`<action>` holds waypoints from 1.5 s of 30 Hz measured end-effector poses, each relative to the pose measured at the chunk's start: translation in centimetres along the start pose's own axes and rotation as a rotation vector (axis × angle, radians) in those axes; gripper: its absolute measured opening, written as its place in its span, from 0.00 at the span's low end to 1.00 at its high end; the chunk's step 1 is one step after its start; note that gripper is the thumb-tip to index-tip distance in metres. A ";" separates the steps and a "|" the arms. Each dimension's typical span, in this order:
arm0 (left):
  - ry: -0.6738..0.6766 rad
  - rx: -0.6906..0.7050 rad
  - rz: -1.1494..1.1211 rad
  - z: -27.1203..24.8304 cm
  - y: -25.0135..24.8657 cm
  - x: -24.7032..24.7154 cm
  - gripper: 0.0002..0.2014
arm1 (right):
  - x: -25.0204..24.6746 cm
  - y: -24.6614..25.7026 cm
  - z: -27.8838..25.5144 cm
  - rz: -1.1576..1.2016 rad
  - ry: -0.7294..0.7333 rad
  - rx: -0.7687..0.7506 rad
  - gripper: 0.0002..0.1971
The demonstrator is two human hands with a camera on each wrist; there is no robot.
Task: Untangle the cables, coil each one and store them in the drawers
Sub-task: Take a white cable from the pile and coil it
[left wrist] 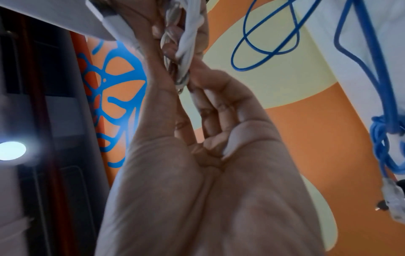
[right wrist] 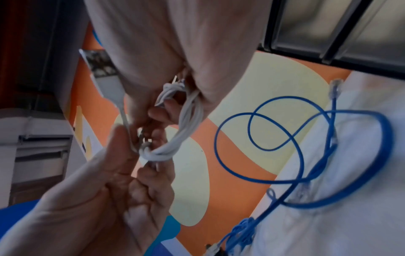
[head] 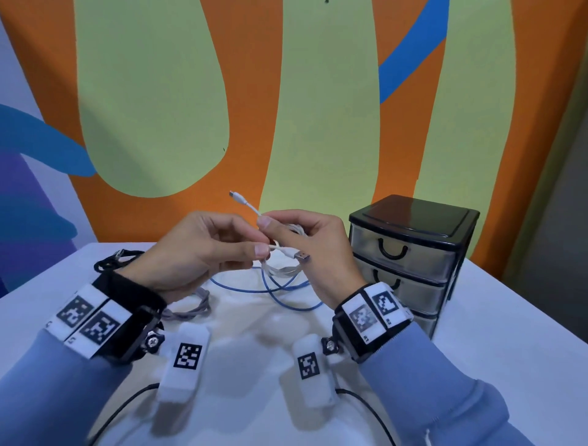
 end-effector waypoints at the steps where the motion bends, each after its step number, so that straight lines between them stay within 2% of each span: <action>1: -0.021 0.015 0.004 0.0 -0.1 -0.2 0.09 | 0.0 -0.3 -0.1 0.043 0.000 0.036 0.08; 4: -0.142 0.066 0.003 0.0 -0.3 -1.4 0.15 | 0.6 -1.2 -0.3 0.119 0.022 0.154 0.09; 7: -0.280 0.146 0.156 -0.2 -0.8 -2.1 0.15 | 0.7 -1.5 -0.4 0.061 0.018 0.176 0.10; 10: -0.345 0.226 0.306 -0.4 -1.6 -2.1 0.10 | 0.8 -1.1 -0.3 -0.082 -0.012 0.095 0.08; 14: -0.351 0.238 0.330 -0.5 -1.9 -2.3 0.11 | 1.0 -0.1 -0.5 -0.209 0.010 -0.015 0.09; 18: -0.344 0.245 0.361 -0.8 -2.2 -2.0 0.10 | 1.0 0.4 -0.5 -0.305 0.014 -0.058 0.09; 22: -0.447 0.265 0.514 -1.0 -2.4 -2.0 0.12 | 1.0 0.4 -0.6 -0.333 -0.009 -0.065 0.10; 24: -0.502 0.287 0.526 -1.3 -2.6 -2.4 0.11 | 1.0 0.1 -0.5 -0.294 -0.011 -0.037 0.11; 26: -0.498 0.291 0.472 -1.4 -2.6 -2.7 0.13 | 1.0 -0.5 -0.5 -0.215 -0.012 0.035 0.10; 30: -0.456 0.323 0.451 -1.7 -3.2 -2.6 0.21 | 1.5 -2.2 -1.0 -0.003 0.007 0.288 0.08; 33: -0.471 0.340 0.463 -1.7 -3.3 -2.8 0.21 | 1.7 -2.8 -1.5 0.132 0.033 0.421 0.14; 36: -0.451 0.315 0.465 -1.5 -2.9 -2.9 0.21 | 1.4 -2.6 -1.3 0.213 -0.004 0.418 0.17; 39: -0.381 0.286 0.361 -1.4 -2.8 -2.4 0.22 | 0.9 -2.4 -0.9 0.254 -0.034 0.374 0.16; 43: -0.393 0.307 0.307 -1.5 -3.1 -2.5 0.08 | 0.6 -2.1 -0.8 0.301 -0.042 0.362 0.14; 45: -0.401 0.301 0.272 -1.4 -2.7 -2.9 0.05 | 0.4 -2.0 -0.8 0.334 -0.049 0.365 0.15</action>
Point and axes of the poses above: each hand's wrist, its own z-axis towards the middle knuckle, its own x-axis out of the palm, y = z × x, the point moved 8 cm from there along z, towards the middle knuckle, and after that the axes turned 12 degrees about z, right-handed, at the moved point
